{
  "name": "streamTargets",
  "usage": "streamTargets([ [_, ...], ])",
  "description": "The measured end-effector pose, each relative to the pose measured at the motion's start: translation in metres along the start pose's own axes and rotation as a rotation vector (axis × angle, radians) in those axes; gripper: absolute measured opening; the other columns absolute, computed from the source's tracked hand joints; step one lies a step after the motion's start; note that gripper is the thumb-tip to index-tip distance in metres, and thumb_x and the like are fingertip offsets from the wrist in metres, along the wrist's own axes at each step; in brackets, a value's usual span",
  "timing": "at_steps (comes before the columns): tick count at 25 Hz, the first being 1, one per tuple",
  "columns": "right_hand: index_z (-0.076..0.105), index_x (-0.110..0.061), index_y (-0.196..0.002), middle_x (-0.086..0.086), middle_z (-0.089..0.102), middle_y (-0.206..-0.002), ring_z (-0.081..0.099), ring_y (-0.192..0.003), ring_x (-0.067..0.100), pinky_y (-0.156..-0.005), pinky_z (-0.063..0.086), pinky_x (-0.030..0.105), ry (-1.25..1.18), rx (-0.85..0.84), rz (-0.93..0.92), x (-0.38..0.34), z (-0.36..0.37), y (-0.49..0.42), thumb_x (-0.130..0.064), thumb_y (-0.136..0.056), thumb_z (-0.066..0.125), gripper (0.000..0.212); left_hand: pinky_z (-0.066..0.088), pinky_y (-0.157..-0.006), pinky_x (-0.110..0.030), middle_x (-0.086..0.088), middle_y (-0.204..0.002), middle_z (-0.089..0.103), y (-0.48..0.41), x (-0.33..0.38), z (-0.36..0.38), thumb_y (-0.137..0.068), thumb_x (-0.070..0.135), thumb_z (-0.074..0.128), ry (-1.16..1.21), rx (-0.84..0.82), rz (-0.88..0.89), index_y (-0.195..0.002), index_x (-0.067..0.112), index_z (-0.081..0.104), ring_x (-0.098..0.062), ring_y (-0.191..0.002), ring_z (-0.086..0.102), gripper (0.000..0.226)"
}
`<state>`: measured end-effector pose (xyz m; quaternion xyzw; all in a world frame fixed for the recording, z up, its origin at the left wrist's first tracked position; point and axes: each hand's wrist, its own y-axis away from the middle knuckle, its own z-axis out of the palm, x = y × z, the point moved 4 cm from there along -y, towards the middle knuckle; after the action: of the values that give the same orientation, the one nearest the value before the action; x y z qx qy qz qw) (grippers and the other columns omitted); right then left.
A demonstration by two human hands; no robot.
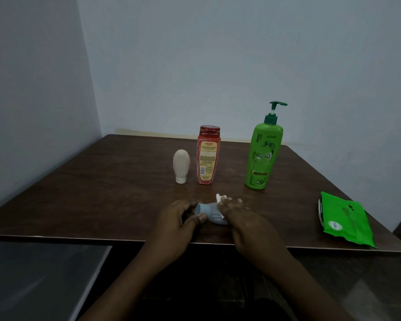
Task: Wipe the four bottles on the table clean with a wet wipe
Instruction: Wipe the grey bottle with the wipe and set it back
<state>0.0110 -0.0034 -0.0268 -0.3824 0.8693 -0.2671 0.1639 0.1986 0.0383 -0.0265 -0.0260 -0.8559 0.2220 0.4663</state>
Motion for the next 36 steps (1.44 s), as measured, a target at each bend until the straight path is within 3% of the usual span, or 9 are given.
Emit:
streamTargets([
  [3, 0.062, -0.010, -0.129, 0.009, 0.063, -0.131, 0.063, -0.118, 0.024, -0.102, 0.048, 0.039, 0.016, -0.001, 0.067, 0.015, -0.003, 0.008, -0.006, -0.078, 0.054, 0.052, 0.054, -0.090, -0.024, 0.017, -0.106, 0.072, 0.001, 0.001, 0.002, -0.095, 0.030, 0.071, 0.016, -0.011, -0.009, -0.121, 0.029, 0.073, 0.003, -0.100, 0.065, 0.026],
  [9, 0.067, -0.022, -0.112, 0.002, 0.073, -0.101, 0.067, -0.086, 0.019, -0.076, 0.054, 0.036, 0.086, -0.076, 0.378, 0.021, -0.007, 0.004, -0.024, -0.090, 0.046, 0.030, 0.052, -0.098, -0.021, 0.025, -0.119, 0.068, 0.004, 0.001, 0.002, -0.095, 0.024, 0.071, 0.076, -0.036, -0.009, -0.125, 0.041, 0.067, 0.010, -0.111, 0.061, 0.034],
  [15, 0.058, -0.012, -0.133, 0.005, 0.060, -0.136, 0.055, -0.127, 0.019, -0.109, 0.040, 0.031, -0.076, 0.032, 0.182, -0.025, 0.001, -0.009, -0.009, -0.087, 0.050, 0.047, 0.051, -0.102, -0.024, 0.025, -0.118, 0.070, 0.002, 0.001, 0.002, -0.092, 0.018, 0.074, 0.071, -0.027, -0.011, -0.117, 0.044, 0.069, 0.009, -0.112, 0.062, 0.037],
  [19, 0.055, -0.007, -0.135, 0.011, 0.056, -0.140, 0.052, -0.130, 0.022, -0.109, 0.040, 0.038, 0.007, 0.018, 0.037, -0.030, 0.005, -0.004, -0.012, -0.084, 0.040, 0.054, 0.052, -0.097, -0.024, 0.021, -0.114, 0.072, 0.000, 0.000, 0.003, -0.094, 0.020, 0.072, 0.055, -0.026, -0.015, -0.121, 0.033, 0.072, 0.007, -0.108, 0.063, 0.030],
  [21, 0.058, -0.006, -0.133, 0.012, 0.059, -0.135, 0.057, -0.124, 0.024, -0.104, 0.043, 0.040, 0.076, -0.001, 0.038, -0.021, 0.004, 0.001, -0.007, -0.079, 0.049, 0.055, 0.052, -0.097, -0.023, 0.020, -0.115, 0.070, 0.000, 0.000, 0.003, -0.096, 0.024, 0.069, 0.031, -0.020, -0.021, -0.124, 0.031, 0.070, 0.008, -0.108, 0.063, 0.029],
  [24, 0.058, -0.010, -0.133, 0.010, 0.062, -0.133, 0.061, -0.120, 0.026, -0.100, 0.047, 0.038, 0.139, -0.065, 0.156, 0.002, 0.000, 0.007, -0.003, -0.078, 0.058, 0.056, 0.051, -0.096, -0.021, 0.019, -0.116, 0.069, 0.001, 0.001, 0.001, -0.098, 0.030, 0.067, 0.018, -0.006, -0.034, -0.127, 0.029, 0.069, 0.009, -0.108, 0.061, 0.029],
  [29, 0.059, -0.023, -0.131, 0.000, 0.069, -0.121, 0.065, -0.106, 0.019, -0.086, 0.051, 0.032, 0.098, -0.076, 0.351, 0.011, -0.010, 0.009, -0.016, -0.092, 0.050, 0.041, 0.051, -0.098, -0.022, 0.019, -0.120, 0.067, 0.004, 0.004, 0.001, -0.098, 0.034, 0.067, 0.007, 0.008, -0.023, -0.131, 0.029, 0.067, 0.008, -0.111, 0.060, 0.034],
  [33, 0.057, -0.019, -0.134, 0.000, 0.062, -0.133, 0.059, -0.120, 0.017, -0.100, 0.045, 0.028, -0.041, 0.012, 0.327, -0.011, -0.005, -0.002, -0.011, -0.093, 0.050, 0.043, 0.055, -0.095, -0.022, 0.021, -0.125, 0.067, 0.006, 0.003, 0.001, -0.093, 0.023, 0.075, 0.145, -0.023, -0.072, -0.136, 0.037, 0.063, 0.004, -0.112, 0.065, 0.047],
  [36, 0.057, -0.015, -0.134, 0.003, 0.059, -0.137, 0.054, -0.127, 0.014, -0.108, 0.038, 0.024, -0.117, 0.035, 0.230, -0.027, 0.001, -0.012, -0.009, -0.091, 0.047, 0.045, 0.058, -0.089, -0.018, 0.021, -0.114, 0.073, 0.006, 0.005, 0.000, -0.088, 0.005, 0.077, 0.199, -0.039, -0.080, -0.124, 0.038, 0.068, 0.006, -0.106, 0.069, 0.049],
])
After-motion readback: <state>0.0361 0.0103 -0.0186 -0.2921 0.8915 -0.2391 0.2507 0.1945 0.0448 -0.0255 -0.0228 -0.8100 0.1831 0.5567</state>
